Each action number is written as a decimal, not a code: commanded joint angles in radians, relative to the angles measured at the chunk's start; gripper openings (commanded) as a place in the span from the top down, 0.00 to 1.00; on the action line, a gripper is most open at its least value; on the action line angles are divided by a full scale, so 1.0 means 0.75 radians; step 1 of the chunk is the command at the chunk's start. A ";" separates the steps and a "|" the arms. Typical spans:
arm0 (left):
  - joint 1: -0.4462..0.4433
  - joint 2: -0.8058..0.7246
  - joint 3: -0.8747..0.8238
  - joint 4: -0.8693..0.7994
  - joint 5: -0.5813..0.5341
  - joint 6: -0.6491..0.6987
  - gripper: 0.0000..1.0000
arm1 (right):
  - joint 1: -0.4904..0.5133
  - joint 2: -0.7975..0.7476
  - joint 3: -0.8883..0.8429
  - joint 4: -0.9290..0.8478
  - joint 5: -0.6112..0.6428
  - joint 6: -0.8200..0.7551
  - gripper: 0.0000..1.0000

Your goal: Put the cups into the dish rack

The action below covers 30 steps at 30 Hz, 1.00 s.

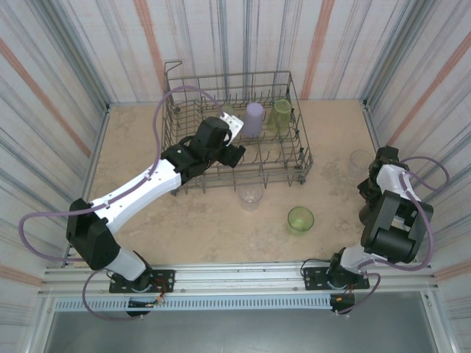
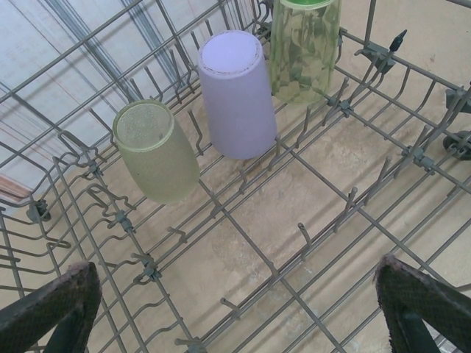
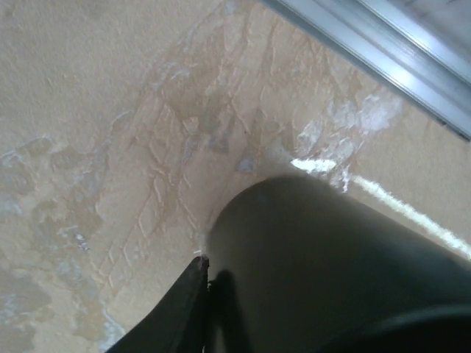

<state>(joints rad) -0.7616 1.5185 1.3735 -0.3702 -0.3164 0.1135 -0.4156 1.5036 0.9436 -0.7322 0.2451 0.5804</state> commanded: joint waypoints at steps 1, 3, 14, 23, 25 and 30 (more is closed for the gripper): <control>-0.010 -0.001 0.011 -0.005 -0.044 0.030 0.01 | -0.004 0.030 -0.017 -0.021 0.020 0.017 0.87; -0.010 -0.004 0.004 0.000 -0.056 0.032 0.01 | -0.003 0.022 -0.034 -0.002 -0.004 0.016 0.97; -0.011 -0.011 0.005 0.001 -0.061 0.033 0.01 | 0.015 -0.119 -0.040 -0.021 0.000 -0.031 1.00; -0.036 -0.007 0.009 -0.001 -0.075 0.049 0.01 | 0.069 -0.288 0.029 -0.071 -0.003 -0.017 1.00; -0.038 -0.008 0.009 -0.001 -0.079 0.053 0.01 | 0.080 -0.311 0.053 -0.086 0.000 -0.010 1.00; -0.046 0.000 0.001 0.008 -0.104 0.072 0.01 | 0.091 -0.330 0.133 -0.135 -0.022 -0.006 1.00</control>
<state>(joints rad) -0.7868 1.5185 1.3735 -0.3698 -0.3614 0.1394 -0.3565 1.2911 0.9810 -0.7982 0.2199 0.5743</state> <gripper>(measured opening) 0.986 0.125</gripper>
